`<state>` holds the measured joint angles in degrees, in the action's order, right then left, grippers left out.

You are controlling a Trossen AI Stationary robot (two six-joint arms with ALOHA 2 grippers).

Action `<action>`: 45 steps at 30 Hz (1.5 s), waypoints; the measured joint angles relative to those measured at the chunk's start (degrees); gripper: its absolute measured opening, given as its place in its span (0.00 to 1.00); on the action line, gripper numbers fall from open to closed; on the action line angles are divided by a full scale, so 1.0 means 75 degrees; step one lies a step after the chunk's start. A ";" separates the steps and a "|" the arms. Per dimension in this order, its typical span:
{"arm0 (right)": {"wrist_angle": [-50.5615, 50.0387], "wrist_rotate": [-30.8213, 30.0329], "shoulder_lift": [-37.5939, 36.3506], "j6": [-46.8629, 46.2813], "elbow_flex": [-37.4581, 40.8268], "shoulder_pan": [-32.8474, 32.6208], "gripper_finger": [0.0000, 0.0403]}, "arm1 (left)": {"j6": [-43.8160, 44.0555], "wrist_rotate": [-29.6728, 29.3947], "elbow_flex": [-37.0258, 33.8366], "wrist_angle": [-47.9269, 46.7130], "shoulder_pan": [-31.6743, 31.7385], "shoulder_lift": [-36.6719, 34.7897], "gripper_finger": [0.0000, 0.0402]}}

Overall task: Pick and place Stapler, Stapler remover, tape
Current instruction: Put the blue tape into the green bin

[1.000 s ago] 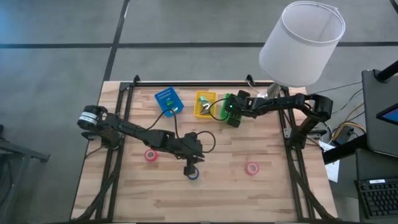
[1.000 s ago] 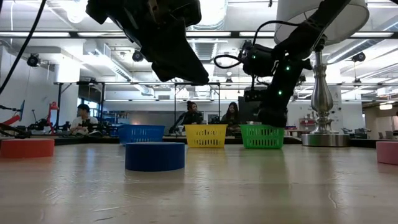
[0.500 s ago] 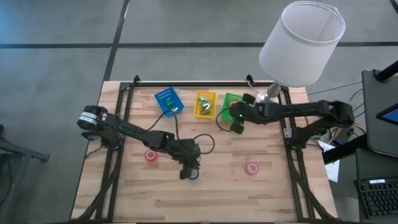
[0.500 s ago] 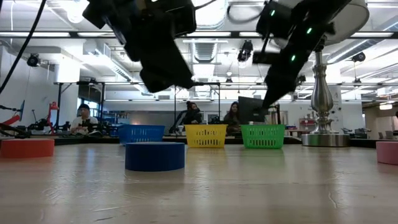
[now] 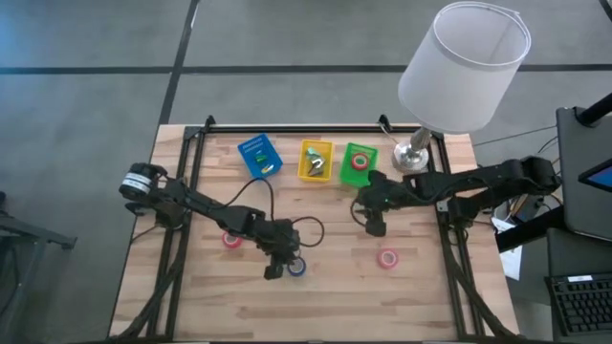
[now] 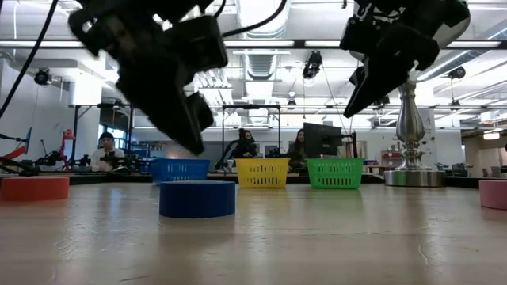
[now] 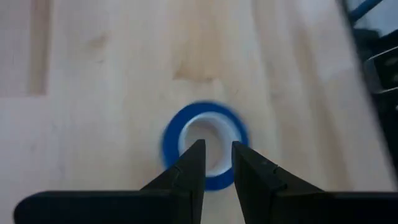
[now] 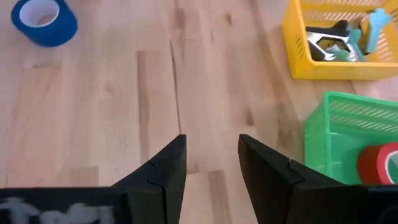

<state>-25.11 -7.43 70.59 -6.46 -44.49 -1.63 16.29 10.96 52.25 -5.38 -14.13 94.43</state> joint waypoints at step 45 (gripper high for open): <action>0.1306 0.0021 0.0405 0.0390 0.0006 -0.0049 0.37 | -0.0198 -0.1178 -0.0666 0.1746 0.0018 0.0717 0.16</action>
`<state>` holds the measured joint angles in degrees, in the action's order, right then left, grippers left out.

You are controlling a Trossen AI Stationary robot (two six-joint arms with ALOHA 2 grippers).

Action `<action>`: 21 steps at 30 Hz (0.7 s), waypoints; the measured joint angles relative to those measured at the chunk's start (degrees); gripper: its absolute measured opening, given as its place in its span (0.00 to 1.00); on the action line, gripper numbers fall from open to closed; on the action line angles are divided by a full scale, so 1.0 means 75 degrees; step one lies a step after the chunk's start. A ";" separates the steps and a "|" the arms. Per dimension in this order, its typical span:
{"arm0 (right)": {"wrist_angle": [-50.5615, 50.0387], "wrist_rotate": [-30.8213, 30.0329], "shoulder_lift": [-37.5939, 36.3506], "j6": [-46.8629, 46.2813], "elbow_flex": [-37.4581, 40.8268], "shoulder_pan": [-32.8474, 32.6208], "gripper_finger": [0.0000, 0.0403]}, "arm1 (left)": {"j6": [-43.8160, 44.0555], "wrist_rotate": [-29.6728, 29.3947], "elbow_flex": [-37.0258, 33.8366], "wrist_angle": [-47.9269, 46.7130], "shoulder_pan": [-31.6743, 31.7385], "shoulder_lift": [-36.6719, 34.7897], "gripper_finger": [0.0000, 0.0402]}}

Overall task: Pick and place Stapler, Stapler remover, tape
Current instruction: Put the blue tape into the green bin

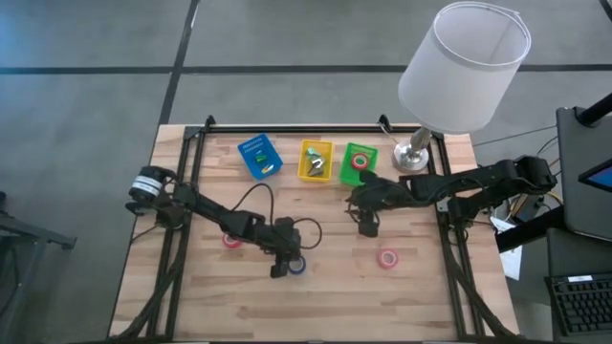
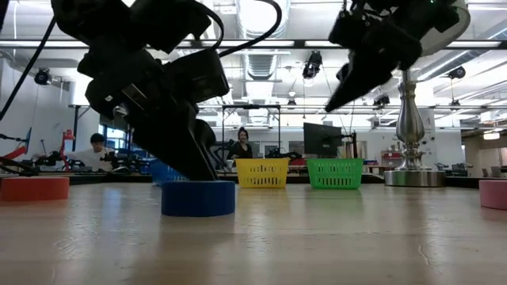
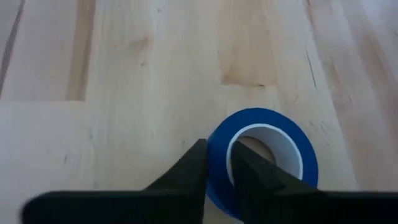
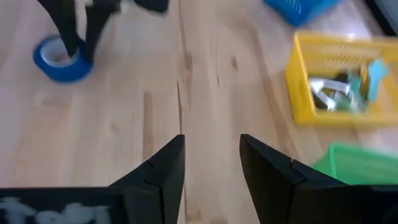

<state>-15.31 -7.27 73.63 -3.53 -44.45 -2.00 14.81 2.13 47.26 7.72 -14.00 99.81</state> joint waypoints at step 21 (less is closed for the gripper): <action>0.3155 0.2847 0.1891 0.2050 -0.0027 -0.0153 0.33 | -0.0076 -0.0941 0.1101 -0.0101 0.1478 0.0029 0.10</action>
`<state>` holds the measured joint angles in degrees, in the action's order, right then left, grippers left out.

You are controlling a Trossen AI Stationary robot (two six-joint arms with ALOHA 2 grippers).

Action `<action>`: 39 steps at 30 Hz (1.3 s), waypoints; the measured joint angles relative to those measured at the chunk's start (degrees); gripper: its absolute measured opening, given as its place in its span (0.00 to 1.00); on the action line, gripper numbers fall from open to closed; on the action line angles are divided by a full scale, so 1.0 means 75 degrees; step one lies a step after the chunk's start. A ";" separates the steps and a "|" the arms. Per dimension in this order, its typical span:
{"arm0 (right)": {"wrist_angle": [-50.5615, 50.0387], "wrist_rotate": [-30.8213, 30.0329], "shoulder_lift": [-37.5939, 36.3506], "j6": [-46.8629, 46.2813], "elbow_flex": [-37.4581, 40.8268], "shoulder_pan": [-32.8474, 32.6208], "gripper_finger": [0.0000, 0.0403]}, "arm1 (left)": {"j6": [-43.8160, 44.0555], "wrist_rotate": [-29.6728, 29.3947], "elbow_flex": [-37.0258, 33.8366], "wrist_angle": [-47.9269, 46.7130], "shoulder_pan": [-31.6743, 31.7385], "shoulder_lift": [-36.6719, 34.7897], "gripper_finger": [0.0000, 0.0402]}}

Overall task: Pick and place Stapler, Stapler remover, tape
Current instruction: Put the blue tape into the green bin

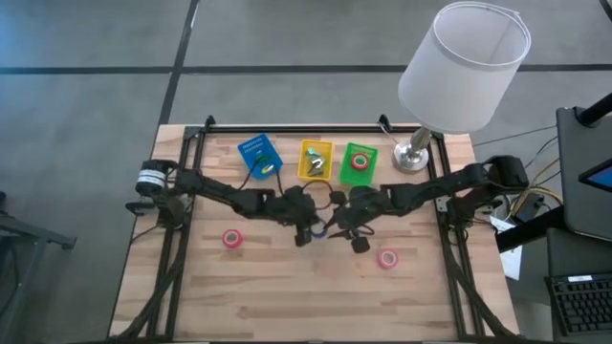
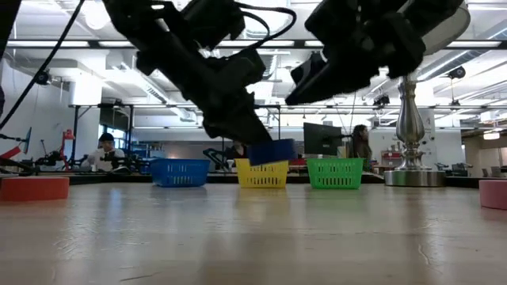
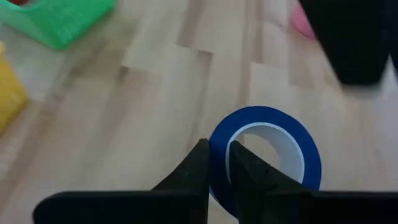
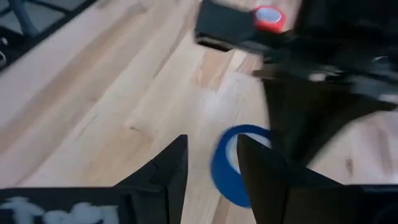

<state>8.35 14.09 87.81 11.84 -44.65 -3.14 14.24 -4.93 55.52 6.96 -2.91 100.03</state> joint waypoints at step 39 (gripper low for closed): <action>-0.1337 -0.1565 0.0828 0.0747 -0.0483 0.0016 0.19 | 0.0647 0.0181 0.1351 -0.0979 0.0259 -0.0055 0.12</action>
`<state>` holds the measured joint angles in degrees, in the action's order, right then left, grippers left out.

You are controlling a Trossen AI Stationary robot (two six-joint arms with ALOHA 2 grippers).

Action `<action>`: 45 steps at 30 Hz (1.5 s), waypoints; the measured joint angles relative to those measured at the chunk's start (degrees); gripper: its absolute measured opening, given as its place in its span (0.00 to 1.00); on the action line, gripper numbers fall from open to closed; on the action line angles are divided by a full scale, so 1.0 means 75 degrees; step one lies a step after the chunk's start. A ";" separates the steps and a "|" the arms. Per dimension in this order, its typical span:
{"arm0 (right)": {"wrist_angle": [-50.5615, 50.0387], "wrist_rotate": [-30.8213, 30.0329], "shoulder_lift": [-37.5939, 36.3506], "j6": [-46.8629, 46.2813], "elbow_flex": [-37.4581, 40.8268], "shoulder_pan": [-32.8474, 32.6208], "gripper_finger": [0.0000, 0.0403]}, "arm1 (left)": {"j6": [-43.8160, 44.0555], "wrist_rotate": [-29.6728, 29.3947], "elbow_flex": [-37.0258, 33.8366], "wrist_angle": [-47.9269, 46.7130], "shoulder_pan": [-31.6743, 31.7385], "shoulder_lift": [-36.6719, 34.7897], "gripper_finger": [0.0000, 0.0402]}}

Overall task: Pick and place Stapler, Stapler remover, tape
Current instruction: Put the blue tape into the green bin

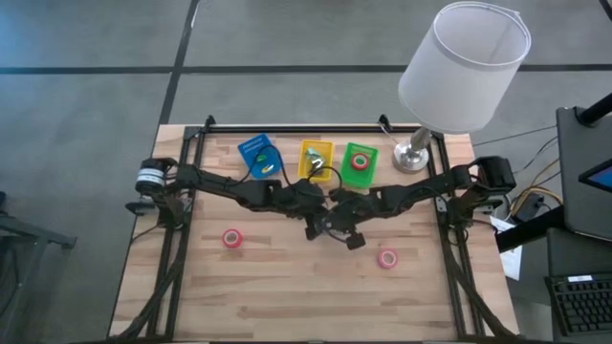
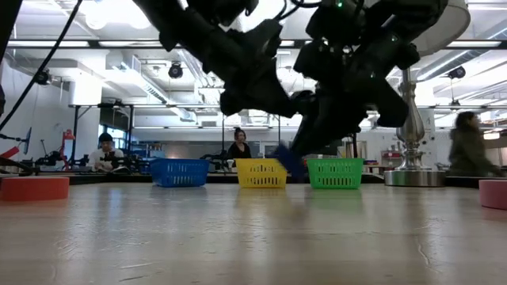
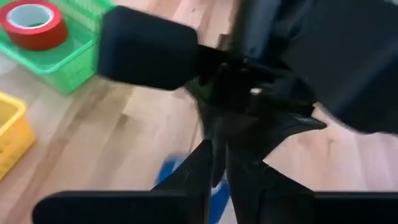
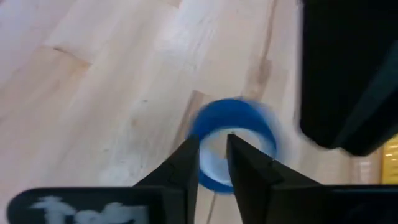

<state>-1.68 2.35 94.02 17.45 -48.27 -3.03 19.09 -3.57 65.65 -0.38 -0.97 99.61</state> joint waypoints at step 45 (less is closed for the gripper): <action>0.0044 -0.1083 0.0934 -0.1480 -0.0094 -0.0394 0.36 | -0.1326 -0.0723 -0.0939 -0.1798 -0.0131 -0.2185 0.02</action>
<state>-1.35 -5.78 101.02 6.34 -48.98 -5.98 9.15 -8.99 58.61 -13.86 -1.96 83.22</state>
